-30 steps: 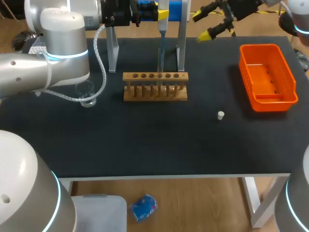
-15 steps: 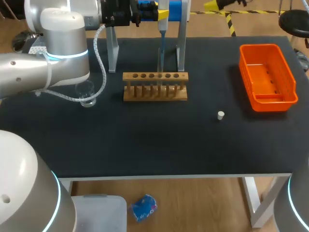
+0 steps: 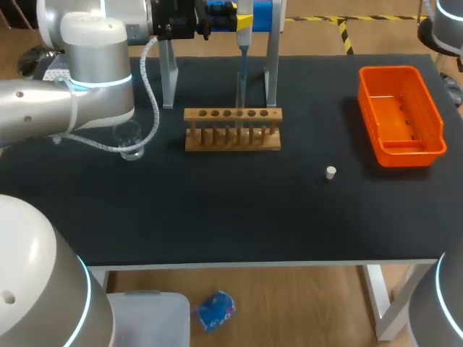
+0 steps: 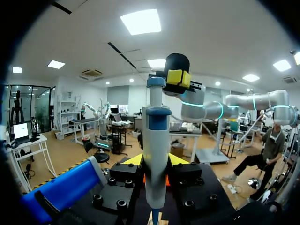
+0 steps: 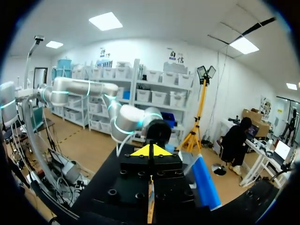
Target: Invert the test tube, pick up the pipette, mount the tip to pipette, aspirate from beaker and dispense into the tube, eject the tip, return the pipette, and cap with the stopper.
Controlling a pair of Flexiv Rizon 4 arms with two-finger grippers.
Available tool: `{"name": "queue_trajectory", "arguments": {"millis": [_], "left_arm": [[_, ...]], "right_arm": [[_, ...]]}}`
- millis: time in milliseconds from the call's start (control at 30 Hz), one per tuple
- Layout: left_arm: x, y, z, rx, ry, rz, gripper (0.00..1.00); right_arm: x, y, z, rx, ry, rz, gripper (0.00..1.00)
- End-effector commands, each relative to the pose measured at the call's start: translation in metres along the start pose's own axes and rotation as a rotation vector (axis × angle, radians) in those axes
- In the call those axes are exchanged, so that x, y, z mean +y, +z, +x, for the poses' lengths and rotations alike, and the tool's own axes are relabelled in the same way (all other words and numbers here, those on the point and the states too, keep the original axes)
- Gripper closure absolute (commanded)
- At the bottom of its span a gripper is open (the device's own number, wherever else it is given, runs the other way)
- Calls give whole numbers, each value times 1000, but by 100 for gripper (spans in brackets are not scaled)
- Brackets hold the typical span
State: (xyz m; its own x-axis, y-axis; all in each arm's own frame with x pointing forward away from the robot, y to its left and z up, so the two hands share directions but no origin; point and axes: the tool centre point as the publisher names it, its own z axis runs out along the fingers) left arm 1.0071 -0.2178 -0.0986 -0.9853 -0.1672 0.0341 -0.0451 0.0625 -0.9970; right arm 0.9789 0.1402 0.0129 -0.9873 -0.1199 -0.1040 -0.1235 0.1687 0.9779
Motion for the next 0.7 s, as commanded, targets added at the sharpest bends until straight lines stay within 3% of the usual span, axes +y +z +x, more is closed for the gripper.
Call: {"name": "queue_trajectory", "arguments": {"millis": [33,600,700], "left_arm": [[0,1,0,-2,1,1,100],[0,1,0,-2,1,1,100],[0,1,0,-2,1,1,100]], "right_arm": [[3,14,-11,79,9,-55,100],[3,14,-11,79,9,-55,100],[0,17,-12,90,33,-115,100]]}}
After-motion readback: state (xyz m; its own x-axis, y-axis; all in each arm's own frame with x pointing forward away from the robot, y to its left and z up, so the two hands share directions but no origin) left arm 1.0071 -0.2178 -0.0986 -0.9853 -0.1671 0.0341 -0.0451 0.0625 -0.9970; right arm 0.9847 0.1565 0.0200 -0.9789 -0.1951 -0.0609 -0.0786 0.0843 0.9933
